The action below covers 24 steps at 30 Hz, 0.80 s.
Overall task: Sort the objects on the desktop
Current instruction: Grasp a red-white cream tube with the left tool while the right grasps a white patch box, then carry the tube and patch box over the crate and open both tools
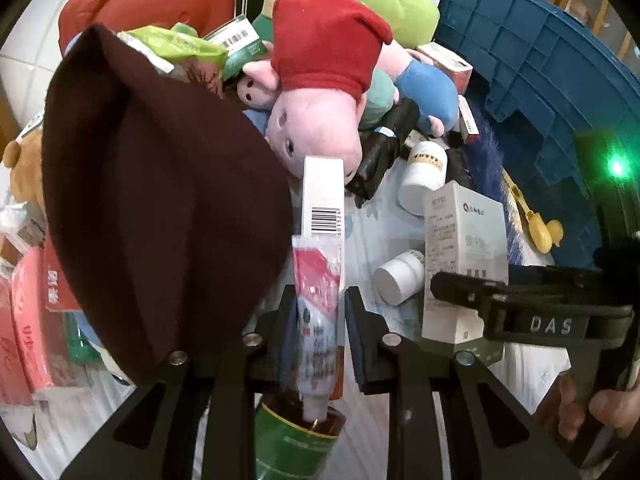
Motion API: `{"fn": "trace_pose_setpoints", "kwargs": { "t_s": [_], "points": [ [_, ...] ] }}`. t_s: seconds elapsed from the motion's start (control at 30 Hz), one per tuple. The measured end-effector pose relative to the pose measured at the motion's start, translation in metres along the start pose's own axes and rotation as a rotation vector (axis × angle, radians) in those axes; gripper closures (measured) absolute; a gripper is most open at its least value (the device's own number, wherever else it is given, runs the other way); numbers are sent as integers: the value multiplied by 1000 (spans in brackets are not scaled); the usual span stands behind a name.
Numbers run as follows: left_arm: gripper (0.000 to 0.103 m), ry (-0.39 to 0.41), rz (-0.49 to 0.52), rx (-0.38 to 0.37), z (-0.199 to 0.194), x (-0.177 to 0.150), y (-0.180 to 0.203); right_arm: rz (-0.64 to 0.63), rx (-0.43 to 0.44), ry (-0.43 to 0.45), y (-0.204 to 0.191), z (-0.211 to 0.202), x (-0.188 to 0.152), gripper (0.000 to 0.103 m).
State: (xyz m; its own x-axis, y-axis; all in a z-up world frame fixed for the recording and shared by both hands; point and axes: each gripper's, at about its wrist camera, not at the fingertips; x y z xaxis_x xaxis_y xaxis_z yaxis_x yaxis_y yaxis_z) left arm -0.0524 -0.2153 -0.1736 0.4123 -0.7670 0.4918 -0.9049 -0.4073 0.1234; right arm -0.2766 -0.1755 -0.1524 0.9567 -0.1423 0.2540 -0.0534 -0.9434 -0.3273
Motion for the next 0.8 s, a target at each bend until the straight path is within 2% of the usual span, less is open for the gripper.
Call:
{"fn": "trace_pose_setpoints", "kwargs": {
  "t_s": [0.17, 0.37, 0.8],
  "points": [
    [80, 6, 1, -18, 4, 5, -1, -8, -14, 24, 1, -6, -7, 22],
    [80, 123, 23, -5, -25, 16, 6, -54, -23, 123, -1, -33, -9, 22],
    [80, 295, 42, 4, -89, 35, 28, -135, -62, 314, -15, -117, 10, 22]
  ]
}}
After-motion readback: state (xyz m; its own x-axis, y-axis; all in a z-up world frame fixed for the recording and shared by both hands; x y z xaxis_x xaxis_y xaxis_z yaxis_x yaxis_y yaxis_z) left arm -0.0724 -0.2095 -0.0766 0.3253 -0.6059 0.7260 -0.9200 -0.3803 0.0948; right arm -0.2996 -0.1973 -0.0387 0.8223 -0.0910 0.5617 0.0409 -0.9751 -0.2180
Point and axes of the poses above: each gripper's, at about its wrist camera, not at the fingertips, and z roughly the way its jaws point, y to its right, x to its top, and after that the axes turned 2 degrees about z, right-handed
